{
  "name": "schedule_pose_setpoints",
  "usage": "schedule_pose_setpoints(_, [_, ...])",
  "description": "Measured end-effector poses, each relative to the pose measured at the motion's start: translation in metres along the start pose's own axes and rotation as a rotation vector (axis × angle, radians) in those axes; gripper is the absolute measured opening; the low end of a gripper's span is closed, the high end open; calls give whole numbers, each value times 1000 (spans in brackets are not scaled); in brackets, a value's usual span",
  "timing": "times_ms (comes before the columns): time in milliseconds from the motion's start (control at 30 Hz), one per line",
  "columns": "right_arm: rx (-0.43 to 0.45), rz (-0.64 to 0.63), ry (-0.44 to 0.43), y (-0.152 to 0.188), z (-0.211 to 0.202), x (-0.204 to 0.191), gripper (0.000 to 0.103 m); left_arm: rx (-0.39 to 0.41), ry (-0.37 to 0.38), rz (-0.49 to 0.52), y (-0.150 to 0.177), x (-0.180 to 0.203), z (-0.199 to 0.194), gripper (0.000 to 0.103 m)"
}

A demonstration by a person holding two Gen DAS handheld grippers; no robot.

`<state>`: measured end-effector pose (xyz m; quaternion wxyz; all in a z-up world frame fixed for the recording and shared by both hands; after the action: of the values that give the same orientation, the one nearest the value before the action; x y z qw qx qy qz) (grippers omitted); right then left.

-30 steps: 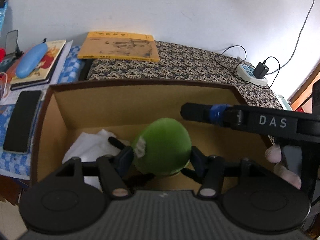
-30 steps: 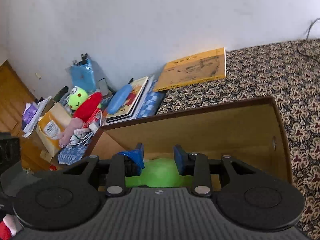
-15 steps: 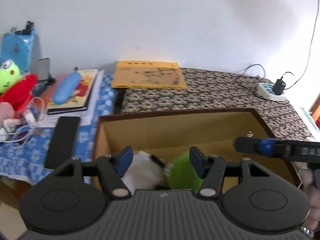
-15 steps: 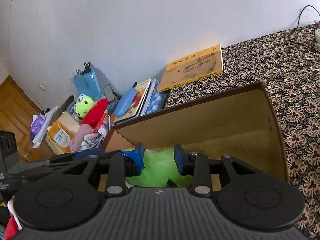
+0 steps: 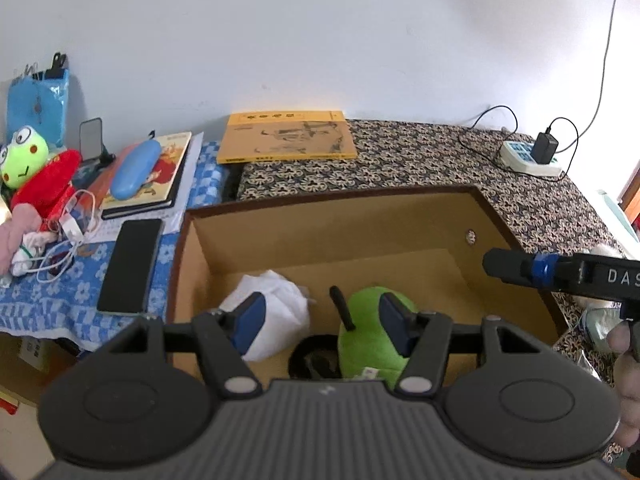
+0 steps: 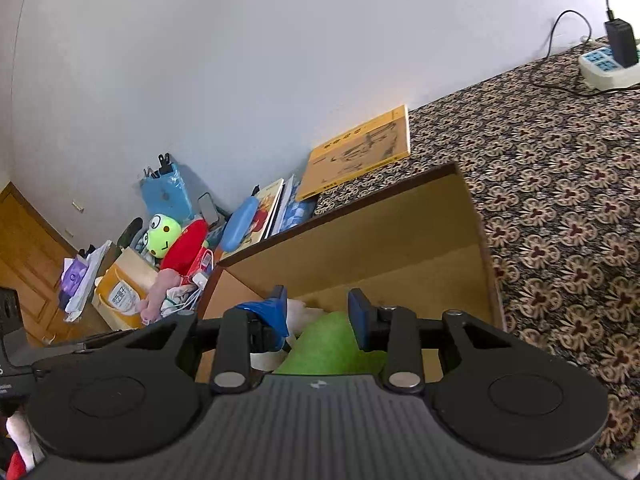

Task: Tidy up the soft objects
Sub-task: 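Carry the green plush into the cardboard box and open the left tool, then move both tools toward the green fuzzy towel beside the teal pouch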

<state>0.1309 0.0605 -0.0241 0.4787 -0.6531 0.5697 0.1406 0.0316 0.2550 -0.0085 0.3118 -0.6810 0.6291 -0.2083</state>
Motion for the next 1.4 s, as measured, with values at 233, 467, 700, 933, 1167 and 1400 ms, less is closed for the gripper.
schedule_pose_setpoints(233, [24,-22,26,6,-26,9,17,-34,-44,17,-1,28,-7,63])
schedule_pose_setpoints(467, [52,-76,35,10,-57,14,17,-37,-93,54,-5,64,-17,64])
schedule_pose_setpoints(700, [55,-129,52,9,-83,27,17,-40,-117,79,-10,105,-25,64])
schedule_pose_setpoints(933, [42,-122,46,8,-104,47,17,-56,-117,113,-12,144,-25,64])
schedule_pose_setpoints(1167, [38,-121,44,1,-127,71,17,-67,-91,138,-17,188,-23,64])
schedule_pose_setpoints(1400, [55,-118,109,-10,-160,113,17,-50,11,196,-17,247,-23,64])
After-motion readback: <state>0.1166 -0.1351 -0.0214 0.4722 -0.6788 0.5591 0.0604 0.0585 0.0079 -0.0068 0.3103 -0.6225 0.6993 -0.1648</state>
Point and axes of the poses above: each gripper's, at about its wrist camera, not at the fingertips, and z roughly the way its jaws point, x to its right, y to its underside, the point moved 7 cm from there along z, roughly the way its jaws point, and after that the axes turned 13 degrees about z, right-handed, at the moved point
